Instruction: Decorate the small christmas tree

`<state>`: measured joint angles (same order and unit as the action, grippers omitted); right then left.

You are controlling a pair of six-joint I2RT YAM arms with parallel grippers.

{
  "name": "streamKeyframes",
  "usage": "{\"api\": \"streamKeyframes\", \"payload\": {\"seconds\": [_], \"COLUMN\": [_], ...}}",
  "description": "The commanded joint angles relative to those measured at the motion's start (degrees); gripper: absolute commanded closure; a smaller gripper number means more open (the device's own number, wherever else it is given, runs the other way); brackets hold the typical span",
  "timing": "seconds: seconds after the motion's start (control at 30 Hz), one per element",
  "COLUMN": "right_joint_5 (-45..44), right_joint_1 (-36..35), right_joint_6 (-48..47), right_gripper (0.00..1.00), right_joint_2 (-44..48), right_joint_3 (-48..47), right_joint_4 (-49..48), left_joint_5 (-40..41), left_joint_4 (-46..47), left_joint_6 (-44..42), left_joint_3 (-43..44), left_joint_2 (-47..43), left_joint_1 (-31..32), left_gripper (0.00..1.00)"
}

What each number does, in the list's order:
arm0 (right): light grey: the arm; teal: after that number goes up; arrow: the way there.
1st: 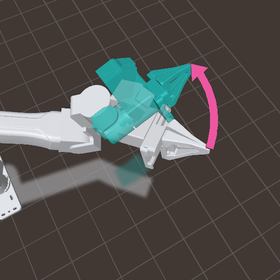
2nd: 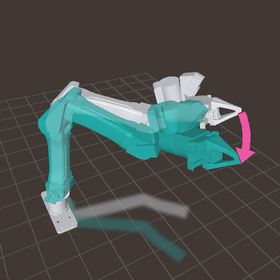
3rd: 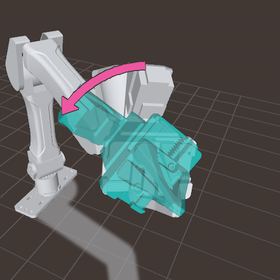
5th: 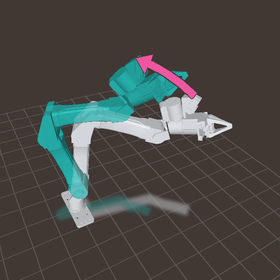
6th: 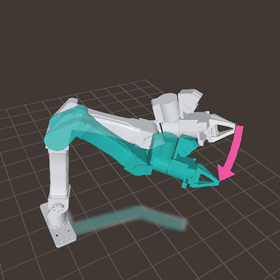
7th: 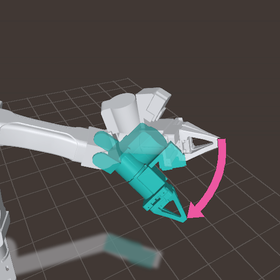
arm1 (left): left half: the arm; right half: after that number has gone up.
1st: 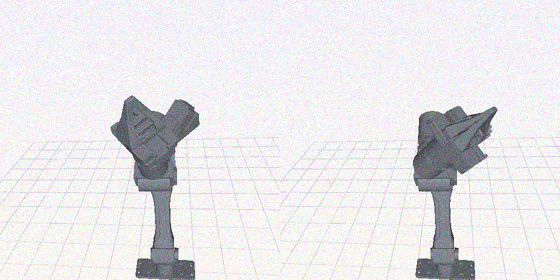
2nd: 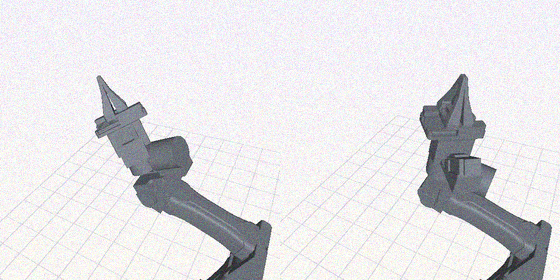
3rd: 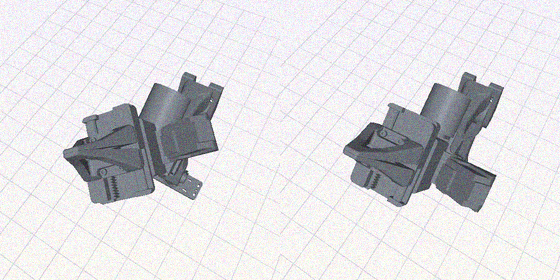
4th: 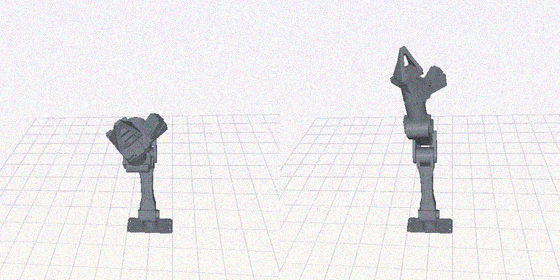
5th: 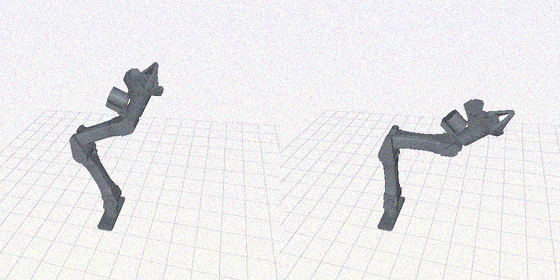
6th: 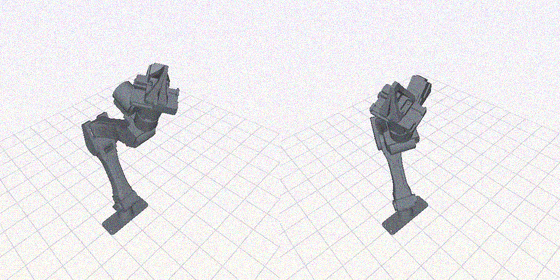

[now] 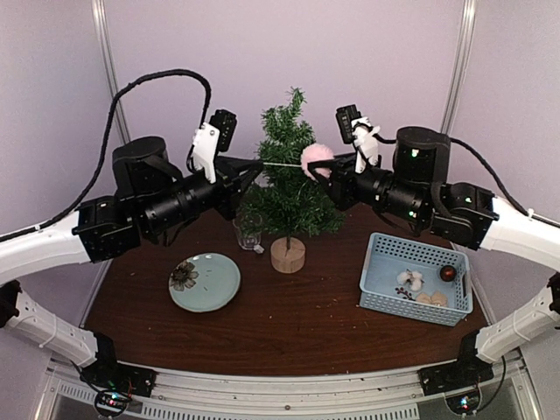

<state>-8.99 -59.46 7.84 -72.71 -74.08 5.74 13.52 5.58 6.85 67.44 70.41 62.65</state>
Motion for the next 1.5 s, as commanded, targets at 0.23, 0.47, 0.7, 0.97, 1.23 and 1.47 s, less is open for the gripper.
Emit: {"api": "streamKeyframes", "payload": {"seconds": [0.23, 0.47, 0.7, 0.97, 1.23, 1.47], "right_joint_5": [-8.5, -10.0, -12.8, -17.7, -18.9, -17.9], "right_joint_1": [-0.3, -0.1, -0.1, -0.2, -0.3, -0.4], "right_joint_6": [0.4, 0.7, 0.1, -0.2, -0.5, -1.2], "right_gripper": [1.00, 1.00, 1.00, 1.00, 1.00, 1.00], "right_joint_2": [-3.8, -7.2, -10.6, -13.3, -14.1, -14.2], "right_joint_3": [2.9, 2.4, 1.0, -0.9, -0.5, 0.2], "right_joint_4": [-3.2, -5.0, -5.6, -3.7, -2.5, -2.0], "left_joint_5": [9.5, 7.3, 4.1, 2.2, 0.4, -3.3], "left_joint_4": [-17.5, -16.5, -16.7, -16.7, -17.2, -22.9], "left_joint_6": [7.8, 9.7, 8.7, 7.9, 7.6, 7.8], "left_joint_3": [5.5, 7.3, 8.9, 10.2, 11.6, 11.1], "left_joint_2": [6.6, 9.5, 12.6, 15.4, 17.4, 16.2], "left_joint_1": [-3.6, -9.4, -12.3, -12.6, -12.6, -12.6], "left_gripper": [1.00, 1.00, 1.00, 1.00, 1.00, 1.00]}}
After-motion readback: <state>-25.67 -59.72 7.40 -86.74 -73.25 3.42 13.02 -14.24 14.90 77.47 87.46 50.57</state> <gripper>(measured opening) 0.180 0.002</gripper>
